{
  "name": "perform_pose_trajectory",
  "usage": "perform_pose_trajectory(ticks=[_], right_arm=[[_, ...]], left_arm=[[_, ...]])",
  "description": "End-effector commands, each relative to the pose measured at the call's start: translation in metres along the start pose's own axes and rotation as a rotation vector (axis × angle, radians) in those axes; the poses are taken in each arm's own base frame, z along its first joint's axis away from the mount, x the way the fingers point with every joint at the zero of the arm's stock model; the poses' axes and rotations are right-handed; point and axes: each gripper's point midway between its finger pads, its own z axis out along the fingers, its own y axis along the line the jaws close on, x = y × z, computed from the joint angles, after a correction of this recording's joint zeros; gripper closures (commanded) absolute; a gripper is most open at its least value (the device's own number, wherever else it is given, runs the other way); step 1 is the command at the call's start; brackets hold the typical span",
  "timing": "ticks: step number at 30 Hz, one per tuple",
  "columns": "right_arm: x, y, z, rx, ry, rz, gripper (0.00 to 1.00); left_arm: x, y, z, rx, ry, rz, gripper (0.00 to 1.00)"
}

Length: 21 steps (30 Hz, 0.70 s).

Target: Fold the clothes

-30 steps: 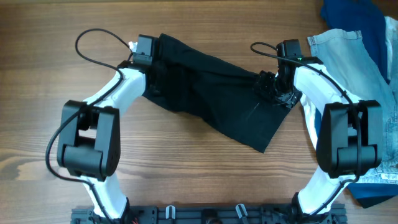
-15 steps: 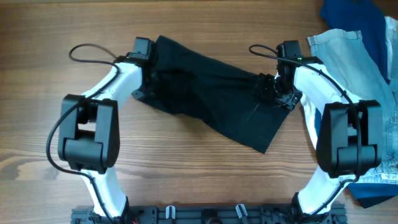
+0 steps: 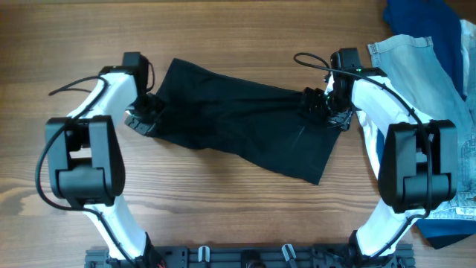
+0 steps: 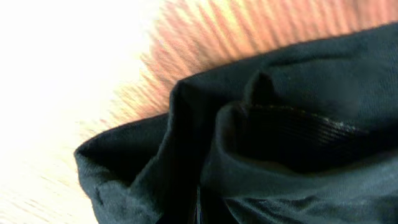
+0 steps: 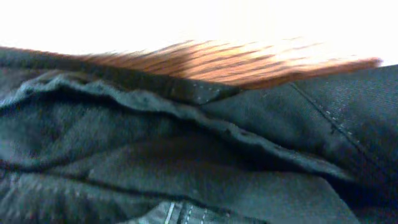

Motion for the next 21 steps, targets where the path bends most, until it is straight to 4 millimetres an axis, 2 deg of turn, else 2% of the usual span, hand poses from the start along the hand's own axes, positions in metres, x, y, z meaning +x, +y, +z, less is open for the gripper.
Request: perform_pose_trajectory(ticks=[1, 6, 12, 14, 21], right_arm=[[-0.007, 0.012, 0.000, -0.066, 0.002, -0.094, 0.00], [-0.026, 0.025, -0.005, -0.096, -0.071, -0.124, 0.00], [-0.037, 0.051, -0.004, -0.131, -0.144, -0.208, 0.00], [-0.038, 0.064, -0.003, -0.144, -0.168, -0.250, 0.00], [-0.038, 0.103, 0.000, -0.183, -0.231, -0.348, 0.00]], left_arm=[[-0.024, 0.058, 0.031, -0.183, -0.017, -0.083, 0.96], [-0.031, 0.063, 0.030, -0.188, -0.030, -0.074, 0.96], [-0.037, 0.055, 0.017, -0.140, -0.071, -0.052, 0.96], [-0.039, 0.051, 0.007, -0.116, -0.092, -0.022, 0.96], [-0.043, 0.037, -0.049, 0.000, -0.204, 0.111, 0.96]])
